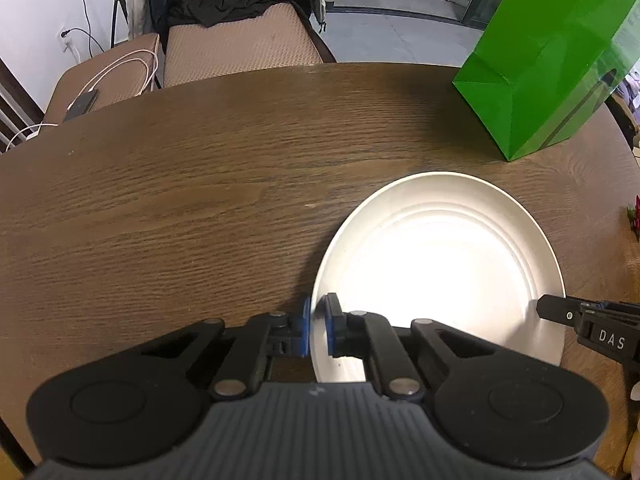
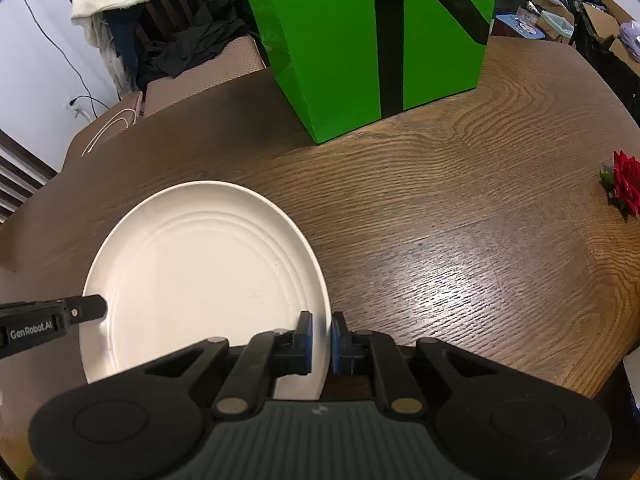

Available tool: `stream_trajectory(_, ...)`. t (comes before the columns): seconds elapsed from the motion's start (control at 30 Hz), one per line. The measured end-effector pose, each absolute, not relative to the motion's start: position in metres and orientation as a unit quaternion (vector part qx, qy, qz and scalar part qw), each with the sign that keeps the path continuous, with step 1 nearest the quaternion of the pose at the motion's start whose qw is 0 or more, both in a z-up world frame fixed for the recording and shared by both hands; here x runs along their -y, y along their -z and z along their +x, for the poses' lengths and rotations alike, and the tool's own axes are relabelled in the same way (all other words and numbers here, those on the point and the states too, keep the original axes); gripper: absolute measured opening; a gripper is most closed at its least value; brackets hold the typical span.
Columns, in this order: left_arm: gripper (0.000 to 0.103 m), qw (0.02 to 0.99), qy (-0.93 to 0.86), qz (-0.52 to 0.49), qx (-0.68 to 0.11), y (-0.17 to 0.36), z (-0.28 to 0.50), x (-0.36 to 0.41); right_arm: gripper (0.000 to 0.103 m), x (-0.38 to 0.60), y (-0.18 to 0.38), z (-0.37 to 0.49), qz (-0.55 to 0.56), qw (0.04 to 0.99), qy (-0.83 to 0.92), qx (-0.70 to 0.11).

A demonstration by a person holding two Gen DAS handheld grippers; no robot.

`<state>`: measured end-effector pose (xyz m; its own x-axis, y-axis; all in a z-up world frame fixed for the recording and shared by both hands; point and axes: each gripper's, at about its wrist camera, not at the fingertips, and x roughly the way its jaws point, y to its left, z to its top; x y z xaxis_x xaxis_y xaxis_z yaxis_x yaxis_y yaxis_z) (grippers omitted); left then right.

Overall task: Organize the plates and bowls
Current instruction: 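Close both grippers on the rim of the beige plate, then lift the beige plate with both grippers and turn toward the bowls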

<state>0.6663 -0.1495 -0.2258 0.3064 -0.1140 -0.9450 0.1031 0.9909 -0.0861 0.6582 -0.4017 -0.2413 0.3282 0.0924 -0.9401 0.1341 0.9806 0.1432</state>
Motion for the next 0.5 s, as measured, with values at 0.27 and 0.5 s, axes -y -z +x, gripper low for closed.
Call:
stream_trajectory(0.27,0.008,0.813,0.067,0.007,-0.578,0.2258,0.6649,0.1538,0.008,0.3992,0.2398,0.6509,0.091,0.813,0.015,-0.574)
stream_trajectory(0.5,0.008,0.816,0.066,0.011,-0.574,0.2237,0.6633,0.1547,0.008,0.3975,0.2377,0.6482,0.09,0.814,0.016,-0.574)
